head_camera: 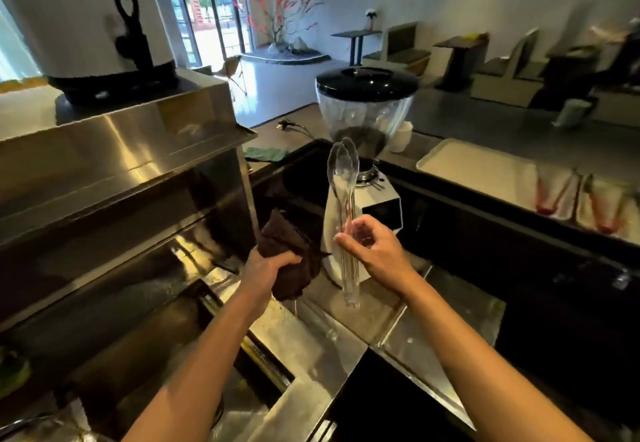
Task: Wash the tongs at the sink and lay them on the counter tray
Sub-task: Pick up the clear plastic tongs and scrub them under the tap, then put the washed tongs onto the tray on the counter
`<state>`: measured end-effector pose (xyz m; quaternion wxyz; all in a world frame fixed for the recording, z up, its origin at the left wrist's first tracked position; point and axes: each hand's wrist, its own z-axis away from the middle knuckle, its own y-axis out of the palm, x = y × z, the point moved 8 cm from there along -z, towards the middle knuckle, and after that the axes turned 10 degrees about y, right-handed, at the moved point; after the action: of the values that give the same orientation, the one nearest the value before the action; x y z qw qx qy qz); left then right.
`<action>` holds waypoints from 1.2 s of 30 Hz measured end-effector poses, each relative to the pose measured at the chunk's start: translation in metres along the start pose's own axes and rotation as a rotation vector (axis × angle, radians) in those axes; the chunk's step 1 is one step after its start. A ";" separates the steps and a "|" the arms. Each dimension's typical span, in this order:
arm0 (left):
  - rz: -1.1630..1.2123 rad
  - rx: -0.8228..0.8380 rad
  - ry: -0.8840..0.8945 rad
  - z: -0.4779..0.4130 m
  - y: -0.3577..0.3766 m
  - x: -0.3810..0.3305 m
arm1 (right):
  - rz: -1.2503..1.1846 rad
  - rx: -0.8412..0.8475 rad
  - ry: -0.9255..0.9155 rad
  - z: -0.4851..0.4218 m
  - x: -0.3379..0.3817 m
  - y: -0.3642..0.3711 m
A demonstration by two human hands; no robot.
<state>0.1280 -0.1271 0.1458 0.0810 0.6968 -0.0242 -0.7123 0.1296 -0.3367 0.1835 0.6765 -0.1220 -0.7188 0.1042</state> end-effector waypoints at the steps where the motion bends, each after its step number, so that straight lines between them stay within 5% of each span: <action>1: 0.012 0.051 -0.012 0.000 0.018 0.002 | 0.000 -0.043 0.008 0.006 -0.004 -0.018; 14: 0.042 0.444 -0.068 0.004 0.249 0.033 | 0.007 -0.499 0.199 0.064 -0.071 -0.238; 22: 0.075 0.483 -0.085 -0.022 0.352 0.040 | 0.059 -0.613 0.301 0.039 -0.096 -0.337; 36: 0.074 0.405 -0.091 -0.113 0.448 0.036 | 0.428 -0.473 0.477 -0.132 -0.111 -0.427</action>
<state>0.2765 -0.5652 0.1731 -0.0358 0.6646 -0.1960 -0.7201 0.2530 -0.7790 0.2211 0.7406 -0.4425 -0.5038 0.0432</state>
